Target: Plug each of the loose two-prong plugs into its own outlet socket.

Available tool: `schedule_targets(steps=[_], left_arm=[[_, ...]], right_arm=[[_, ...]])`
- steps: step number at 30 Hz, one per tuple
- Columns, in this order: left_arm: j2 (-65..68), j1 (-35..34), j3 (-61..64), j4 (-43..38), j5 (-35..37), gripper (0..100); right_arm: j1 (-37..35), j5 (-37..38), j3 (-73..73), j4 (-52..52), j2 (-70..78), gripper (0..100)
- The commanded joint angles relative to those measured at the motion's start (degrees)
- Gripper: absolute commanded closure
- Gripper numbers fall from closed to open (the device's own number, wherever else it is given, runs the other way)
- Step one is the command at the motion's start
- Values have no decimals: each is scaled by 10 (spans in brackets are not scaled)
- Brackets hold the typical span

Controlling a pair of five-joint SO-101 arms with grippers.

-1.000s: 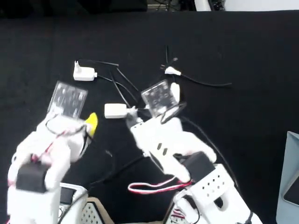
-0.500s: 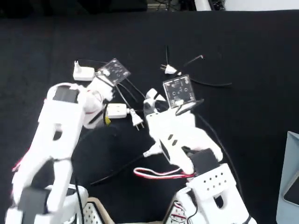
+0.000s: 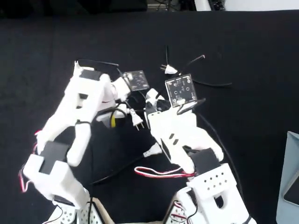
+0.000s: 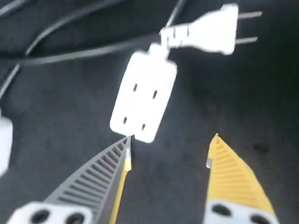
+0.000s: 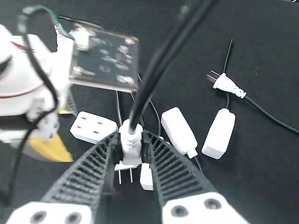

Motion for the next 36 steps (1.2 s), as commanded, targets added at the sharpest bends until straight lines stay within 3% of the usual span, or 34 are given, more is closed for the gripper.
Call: schedule_targets(steps=[1, 10, 17, 23, 28, 34, 36], left_arm=[[34, 27, -76, 2, -9, 736], [171, 22, -164, 4, 1, 751], [177, 21, -166, 9, 105, 977], [177, 21, -163, 77, 217, 973], [144, 4, -154, 87, 295, 971], [47, 3, -84, 84, 321, 958], [20, 10, -58, 84, 321, 906]], right_arm=[[9, 0, -3, -11, -3, 987], [9, 0, 5, -14, -4, 987], [7, 0, 6, -16, -4, 987], [6, 0, 6, -16, -4, 986], [6, 0, 7, -16, -4, 986], [6, 0, 7, -16, -4, 986], [6, 0, 7, -16, -4, 986]])
